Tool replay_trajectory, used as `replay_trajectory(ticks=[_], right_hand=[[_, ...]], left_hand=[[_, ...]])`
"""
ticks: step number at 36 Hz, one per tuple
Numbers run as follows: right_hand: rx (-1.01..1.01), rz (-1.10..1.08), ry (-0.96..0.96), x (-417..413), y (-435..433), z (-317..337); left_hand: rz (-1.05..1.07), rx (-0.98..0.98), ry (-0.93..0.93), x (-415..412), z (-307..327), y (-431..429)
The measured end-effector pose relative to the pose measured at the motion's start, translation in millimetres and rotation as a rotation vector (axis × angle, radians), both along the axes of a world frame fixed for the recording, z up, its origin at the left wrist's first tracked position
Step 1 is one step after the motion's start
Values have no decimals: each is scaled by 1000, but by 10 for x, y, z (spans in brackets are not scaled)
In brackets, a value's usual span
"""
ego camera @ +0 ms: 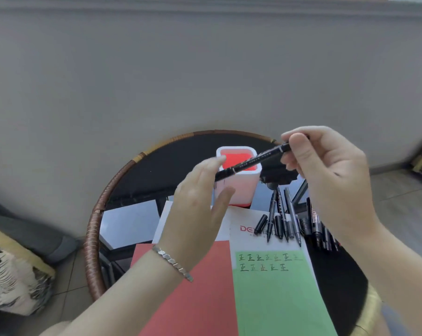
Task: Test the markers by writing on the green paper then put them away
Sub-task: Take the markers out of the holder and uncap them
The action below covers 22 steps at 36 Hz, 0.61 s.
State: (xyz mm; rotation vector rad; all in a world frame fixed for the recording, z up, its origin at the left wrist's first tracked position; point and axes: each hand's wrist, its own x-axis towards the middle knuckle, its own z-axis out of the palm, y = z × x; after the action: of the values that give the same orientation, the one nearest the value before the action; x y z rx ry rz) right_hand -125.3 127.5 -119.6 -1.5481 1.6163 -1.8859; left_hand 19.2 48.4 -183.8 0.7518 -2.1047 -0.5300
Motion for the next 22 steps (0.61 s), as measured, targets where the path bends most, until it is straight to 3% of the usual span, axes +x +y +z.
replay_trajectory(ticks=[6,9,15,22], right_hand=[[363,186,-389,86,95,-296],[537,260,-364,127,86,-441],[531,149,-394,166,60,-561],[432,148,-334,195,78,-655]], left_hand=[[-76,36,-83,-79,-145,158],[-177,51,-171,-87,-175,217],[-289,162,-204,-90,-210,281],[-341,126,-156,-45,-218,287]])
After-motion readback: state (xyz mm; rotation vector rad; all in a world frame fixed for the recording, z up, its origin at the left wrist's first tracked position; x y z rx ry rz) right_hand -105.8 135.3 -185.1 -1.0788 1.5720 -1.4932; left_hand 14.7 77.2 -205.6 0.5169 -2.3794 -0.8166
